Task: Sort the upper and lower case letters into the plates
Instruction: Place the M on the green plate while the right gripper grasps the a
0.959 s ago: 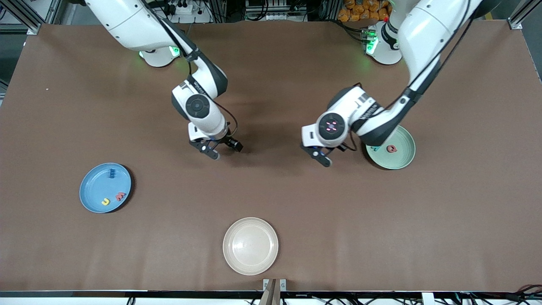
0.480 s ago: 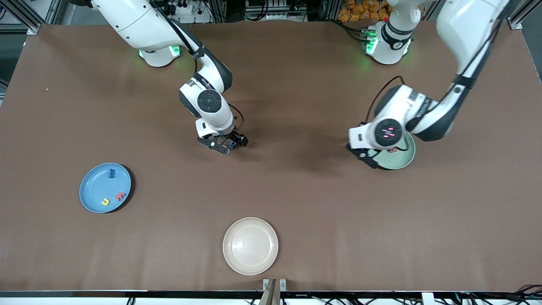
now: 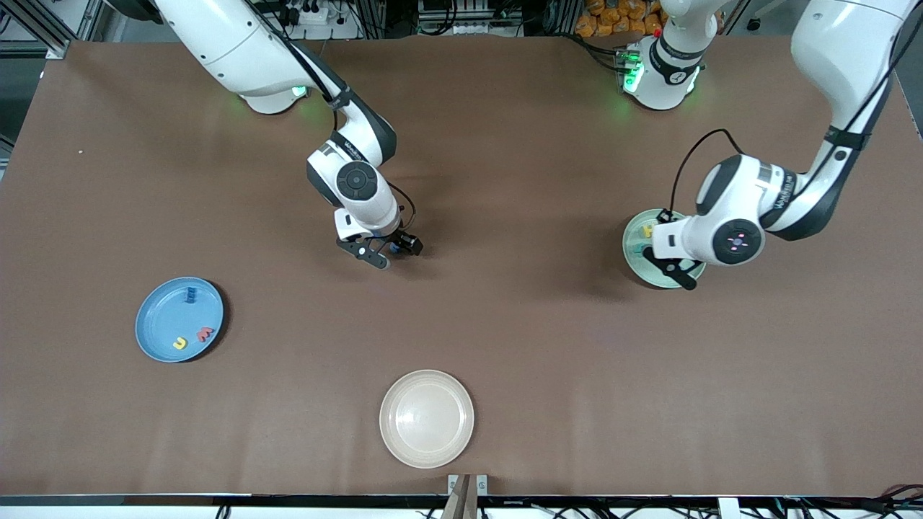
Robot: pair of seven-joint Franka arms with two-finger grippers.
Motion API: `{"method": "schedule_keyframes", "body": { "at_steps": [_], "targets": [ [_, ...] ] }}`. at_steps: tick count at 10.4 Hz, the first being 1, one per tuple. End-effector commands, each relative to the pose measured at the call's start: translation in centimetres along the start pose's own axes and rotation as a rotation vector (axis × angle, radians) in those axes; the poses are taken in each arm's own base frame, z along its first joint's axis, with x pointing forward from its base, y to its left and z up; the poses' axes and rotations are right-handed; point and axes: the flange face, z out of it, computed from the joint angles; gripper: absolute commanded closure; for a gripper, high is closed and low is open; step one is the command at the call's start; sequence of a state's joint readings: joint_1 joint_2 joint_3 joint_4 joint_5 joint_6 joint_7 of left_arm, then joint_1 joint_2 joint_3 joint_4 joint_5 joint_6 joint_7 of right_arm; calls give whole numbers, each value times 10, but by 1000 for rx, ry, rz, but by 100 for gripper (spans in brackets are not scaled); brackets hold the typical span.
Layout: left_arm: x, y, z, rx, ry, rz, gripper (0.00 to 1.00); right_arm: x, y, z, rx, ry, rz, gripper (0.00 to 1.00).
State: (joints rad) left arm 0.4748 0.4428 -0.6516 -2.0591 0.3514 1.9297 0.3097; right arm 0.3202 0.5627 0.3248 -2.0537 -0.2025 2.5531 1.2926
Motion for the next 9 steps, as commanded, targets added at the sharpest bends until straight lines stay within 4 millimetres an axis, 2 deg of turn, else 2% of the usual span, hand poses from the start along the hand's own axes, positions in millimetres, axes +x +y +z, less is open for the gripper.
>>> {"method": "schedule_keyframes", "body": {
  "at_steps": [1, 2, 3, 4, 5, 6, 7, 8, 9],
  "targets": [
    [-5, -8, 5, -12, 23, 25, 63, 1, -5, 1, 3, 16, 19, 0],
    [-2, -7, 7, -12, 32, 28, 59, 2, -5, 1, 3, 18, 19, 0],
    [-1, -7, 7, -11, 36, 31, 55, 2, -5, 1, 1, 22, 11, 49],
    [1, -7, 7, -1, 35, 39, 39, 2, -5, 1, 3, 25, 8, 99],
    [2, -6, 5, 3, 38, 33, 0, 1, -6, 1, 27, 29, 8, 100],
    [3, -5, -1, 12, 45, 25, 0, 0, -6, 1, 34, 30, 6, 100],
    [4, 1, -17, 26, 66, 19, 0, 0, -7, 0, 35, 31, 6, 100],
    [8, 2, -40, 33, 97, -27, 0, 0, -7, 0, 35, 31, 4, 100],
    [16, 13, -63, 39, 129, -110, 0, -1, -7, 0, 36, 32, 2, 100]
  ]
}}
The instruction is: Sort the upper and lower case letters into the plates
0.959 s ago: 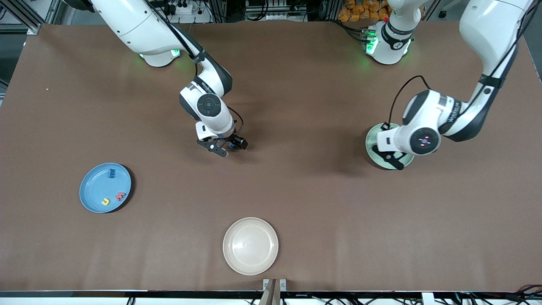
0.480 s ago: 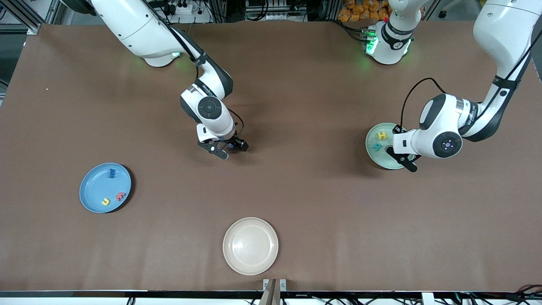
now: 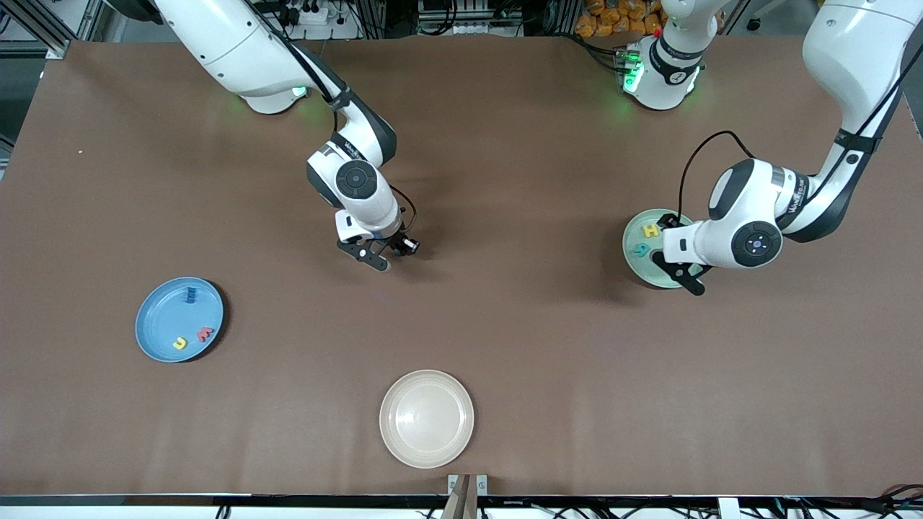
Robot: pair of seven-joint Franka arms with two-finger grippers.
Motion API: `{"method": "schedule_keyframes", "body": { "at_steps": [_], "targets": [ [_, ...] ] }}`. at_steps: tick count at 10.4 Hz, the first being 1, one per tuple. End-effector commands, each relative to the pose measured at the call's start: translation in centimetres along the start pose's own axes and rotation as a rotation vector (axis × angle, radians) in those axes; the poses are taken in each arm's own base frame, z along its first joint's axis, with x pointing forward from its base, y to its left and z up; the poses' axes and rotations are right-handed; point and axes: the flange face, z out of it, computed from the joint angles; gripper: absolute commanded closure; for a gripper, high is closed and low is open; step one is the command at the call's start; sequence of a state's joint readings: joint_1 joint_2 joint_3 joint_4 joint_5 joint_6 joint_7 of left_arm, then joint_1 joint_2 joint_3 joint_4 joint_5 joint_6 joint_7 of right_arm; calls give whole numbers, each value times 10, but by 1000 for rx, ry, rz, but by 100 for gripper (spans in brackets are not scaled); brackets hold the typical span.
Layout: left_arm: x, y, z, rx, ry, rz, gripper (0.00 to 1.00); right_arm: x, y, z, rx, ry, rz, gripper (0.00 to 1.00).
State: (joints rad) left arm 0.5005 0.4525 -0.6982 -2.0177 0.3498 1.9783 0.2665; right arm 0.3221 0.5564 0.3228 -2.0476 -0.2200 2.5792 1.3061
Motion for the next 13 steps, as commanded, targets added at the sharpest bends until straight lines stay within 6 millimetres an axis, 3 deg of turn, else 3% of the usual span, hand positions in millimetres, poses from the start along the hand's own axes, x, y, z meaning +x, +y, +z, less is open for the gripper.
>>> {"method": "schedule_keyframes", "body": {
  "at_steps": [1, 2, 4, 6, 7, 9, 11, 13],
  "targets": [
    [16, 25, -73, 49, 92, -196, 0, -3, -4, 3, 10, 12, 1, 100],
    [15, 32, -106, 74, 111, -240, 0, 8, -4, -9, 28, 27, 5, 100],
    [7, 12, -176, 80, 164, -291, 0, 56, 6, -45, 59, 87, -40, 100],
    [0, 8, -237, 94, 236, -280, 0, 120, 47, -84, -8, 119, -117, 100],
    [-4, 0, -242, 97, 244, -265, 0, 160, 78, -99, -47, 133, -182, 100],
    [-16, -8, -255, 97, 251, -251, 0, 227, 145, -105, -115, 150, -328, 100],
    [-19, 0, -280, 107, 269, -203, 0, 272, 195, -109, -160, 163, -409, 100],
    [-15, 9, -287, 100, 286, -201, 0, 305, 231, -118, -189, 182, -476, 100]
  ]
}}
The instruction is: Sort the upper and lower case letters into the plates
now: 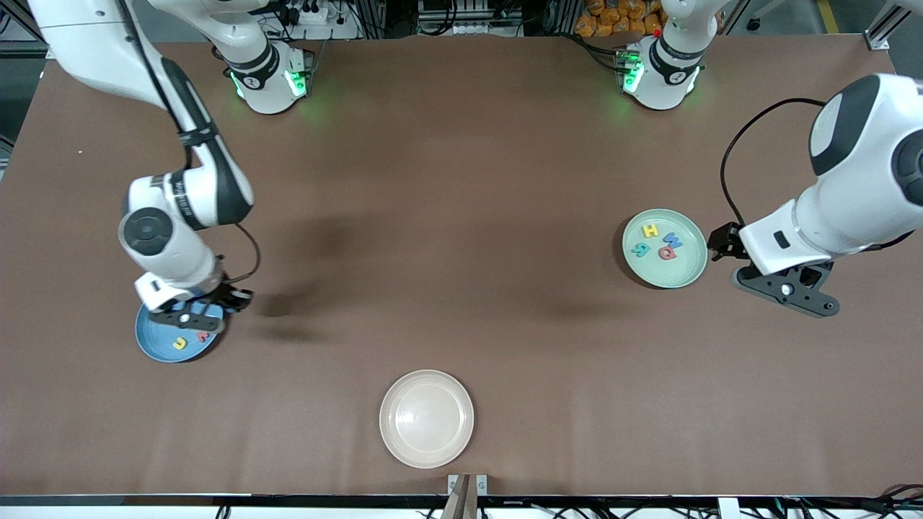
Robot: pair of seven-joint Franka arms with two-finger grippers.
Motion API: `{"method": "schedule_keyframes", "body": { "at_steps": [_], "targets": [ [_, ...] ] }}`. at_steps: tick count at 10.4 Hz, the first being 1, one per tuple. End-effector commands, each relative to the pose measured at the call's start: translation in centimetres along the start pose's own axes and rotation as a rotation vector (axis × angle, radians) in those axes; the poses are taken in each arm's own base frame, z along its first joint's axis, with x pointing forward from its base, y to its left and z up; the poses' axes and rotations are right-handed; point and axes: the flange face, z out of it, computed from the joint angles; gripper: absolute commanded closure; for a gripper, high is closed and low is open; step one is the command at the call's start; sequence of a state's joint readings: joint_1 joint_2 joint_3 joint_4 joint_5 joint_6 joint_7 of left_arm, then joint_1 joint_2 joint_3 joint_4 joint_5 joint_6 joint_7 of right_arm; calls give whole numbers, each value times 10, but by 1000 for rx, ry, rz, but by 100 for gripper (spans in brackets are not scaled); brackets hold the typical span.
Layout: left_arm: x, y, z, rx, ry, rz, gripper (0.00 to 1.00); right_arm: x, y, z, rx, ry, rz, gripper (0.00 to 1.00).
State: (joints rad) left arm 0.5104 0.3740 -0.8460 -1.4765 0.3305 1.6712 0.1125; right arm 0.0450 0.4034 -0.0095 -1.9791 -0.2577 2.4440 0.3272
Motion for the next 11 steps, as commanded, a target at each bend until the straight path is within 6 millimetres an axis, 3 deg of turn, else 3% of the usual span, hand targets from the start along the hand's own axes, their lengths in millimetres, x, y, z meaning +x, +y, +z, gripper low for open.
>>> {"method": "schedule_keyframes", "body": {
  "at_steps": [1, 2, 3, 4, 5, 6, 8, 11],
  "targets": [
    [1, 3, -6, -36, -1, -43, 0, 14, 32, -6, -19, 26, -77, 71],
    [1, 4, -8, -33, 0, -67, 0, 14, 38, -8, -23, 26, -84, 1],
    [4, 22, -15, -15, 8, -51, 0, 13, 38, -18, -24, 28, -87, 0],
    [1, 23, -23, 14, 11, -70, 0, 10, 36, -32, -23, 11, -83, 0],
    [-2, 35, -28, -8, 9, -104, 0, 8, 35, -56, -3, -2, -65, 0],
    [-7, 26, -27, -46, -8, -179, 0, 5, 36, -86, 40, -11, -56, 0],
    [-11, 28, -28, -35, -22, -198, 0, -2, 47, -155, 141, -69, -111, 0],
    [-17, 49, -38, 10, -59, -186, 0, 11, 64, -262, 173, -108, -176, 0]
  ]
}}
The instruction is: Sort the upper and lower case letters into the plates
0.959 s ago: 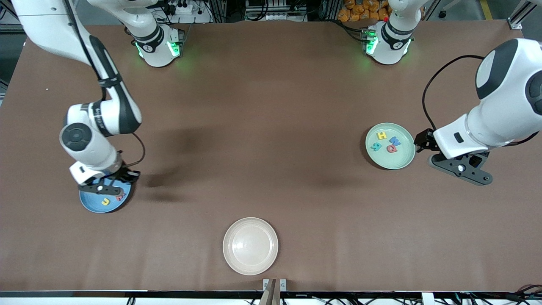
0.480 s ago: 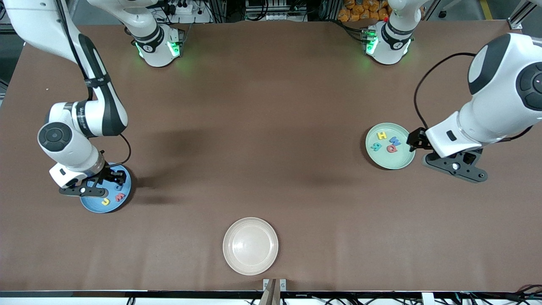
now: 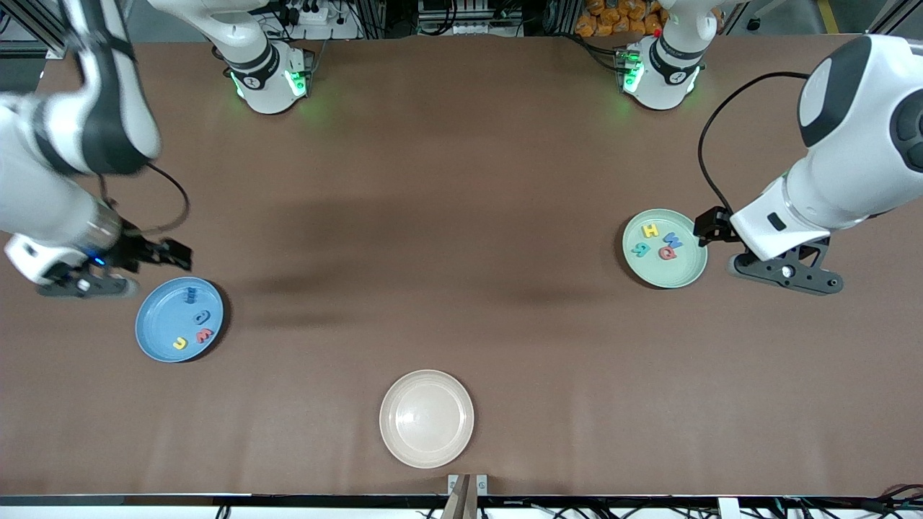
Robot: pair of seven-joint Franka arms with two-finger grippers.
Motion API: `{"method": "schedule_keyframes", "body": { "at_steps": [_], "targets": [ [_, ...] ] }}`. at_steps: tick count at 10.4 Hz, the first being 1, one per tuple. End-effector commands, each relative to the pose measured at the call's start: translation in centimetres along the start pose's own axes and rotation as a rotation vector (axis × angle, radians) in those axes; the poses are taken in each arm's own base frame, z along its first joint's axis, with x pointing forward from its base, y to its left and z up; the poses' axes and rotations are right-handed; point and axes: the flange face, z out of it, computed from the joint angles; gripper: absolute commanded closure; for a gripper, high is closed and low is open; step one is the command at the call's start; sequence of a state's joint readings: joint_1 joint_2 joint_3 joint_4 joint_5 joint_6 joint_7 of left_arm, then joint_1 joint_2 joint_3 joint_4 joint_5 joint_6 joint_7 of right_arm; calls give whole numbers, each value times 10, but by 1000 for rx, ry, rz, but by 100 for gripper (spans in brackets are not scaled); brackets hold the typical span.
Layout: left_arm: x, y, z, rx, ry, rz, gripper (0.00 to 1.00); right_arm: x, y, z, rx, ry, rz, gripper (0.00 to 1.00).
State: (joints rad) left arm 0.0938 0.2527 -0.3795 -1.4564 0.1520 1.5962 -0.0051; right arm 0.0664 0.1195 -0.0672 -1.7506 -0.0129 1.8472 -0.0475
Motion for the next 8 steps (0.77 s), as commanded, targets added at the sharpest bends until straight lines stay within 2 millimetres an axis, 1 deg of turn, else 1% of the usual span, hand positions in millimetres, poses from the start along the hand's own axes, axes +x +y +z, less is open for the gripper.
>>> {"method": "schedule_keyframes", "body": {
  "at_steps": [1, 3, 4, 5, 6, 7, 8],
  "targets": [
    [-16, 11, -19, 27, -10, -21, 0, 1, -2, -78, 33, 19, -32, 0],
    [-20, 1, -23, 9, -10, -47, 0, -14, -7, -122, 88, 20, -37, 0],
    [-24, -1, -31, 11, 3, -58, 0, -25, -6, -139, 92, 22, -41, 0],
    [-27, -5, -33, 14, 6, -67, 0, -35, -2, -150, 94, 17, -34, 0],
    [-35, -6, -43, 15, 21, -77, 0, -46, 4, -166, 93, 40, -26, 0],
    [-37, -8, -44, 12, 24, -97, 0, -53, 6, -175, 90, 47, -24, 0],
    [-36, -17, -43, -14, 24, -118, 0, -58, 9, -181, 84, 57, -20, 0]
  ]
}}
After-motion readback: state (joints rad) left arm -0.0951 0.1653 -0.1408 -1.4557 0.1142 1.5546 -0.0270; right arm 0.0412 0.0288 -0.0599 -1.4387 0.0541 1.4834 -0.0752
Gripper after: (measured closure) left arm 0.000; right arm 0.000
